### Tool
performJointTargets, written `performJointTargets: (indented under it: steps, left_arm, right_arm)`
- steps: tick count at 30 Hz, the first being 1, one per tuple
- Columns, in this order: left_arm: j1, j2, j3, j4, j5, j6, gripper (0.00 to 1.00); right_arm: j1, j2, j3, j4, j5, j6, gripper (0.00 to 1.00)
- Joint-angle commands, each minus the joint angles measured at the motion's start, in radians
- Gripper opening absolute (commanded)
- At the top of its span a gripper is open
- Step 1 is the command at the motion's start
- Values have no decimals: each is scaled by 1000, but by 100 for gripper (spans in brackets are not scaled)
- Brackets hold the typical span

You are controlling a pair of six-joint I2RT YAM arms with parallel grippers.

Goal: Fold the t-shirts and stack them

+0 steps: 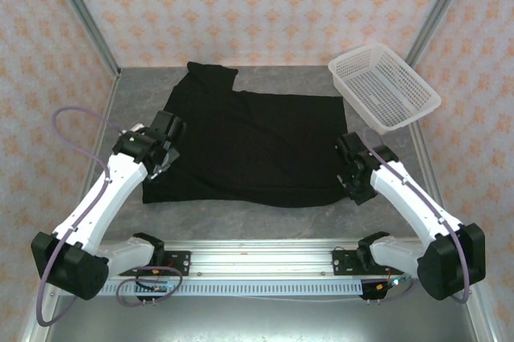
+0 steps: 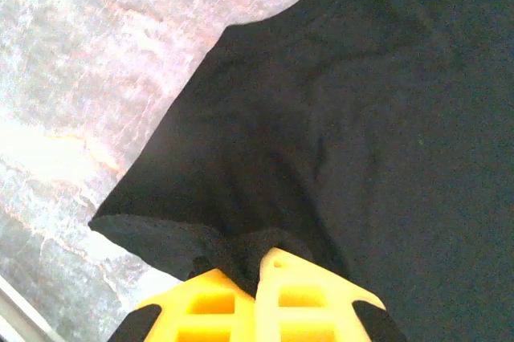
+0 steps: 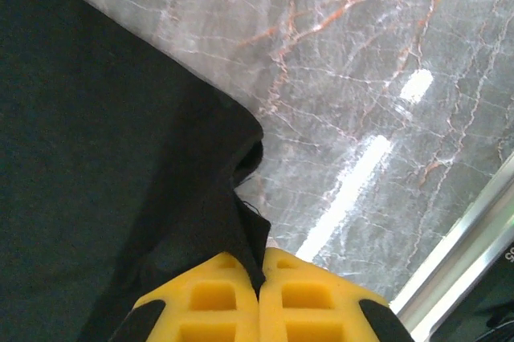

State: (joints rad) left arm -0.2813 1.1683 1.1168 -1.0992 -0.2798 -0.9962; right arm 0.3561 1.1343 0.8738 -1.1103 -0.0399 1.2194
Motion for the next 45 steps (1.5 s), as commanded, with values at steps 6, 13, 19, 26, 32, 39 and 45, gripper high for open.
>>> performJointTargets:
  steps: [6,13,19,26,32,39,45]
  left_arm:
    - [31,58,84,48,-102,110,0]
    - [39,17,99,-56,-156,104,0]
    - [35,-127,-17,-184,-117,47,0]
    - [34,-211,-129,-204,-64,41,0]
    - [35,-156,-79,-145,-78,47,0]
    - [36,-33,49,-68,-121,114,0]
    - [36,84,114,18,-157,197,0]
  right_arm:
    - [-7,-68,31,-121,59,54,0]
    - [-3,-220,-56,-191,-54,130,0]
    - [1,-301,-229,-151,-147,108,0]
    - [1,-235,-294,-30,-165,112,0]
    - [0,-167,-242,-11,-128,108,0]
    - [-9,-98,-141,-11,-55,120,0]
    - [-19,-11,-54,16,1,128,0]
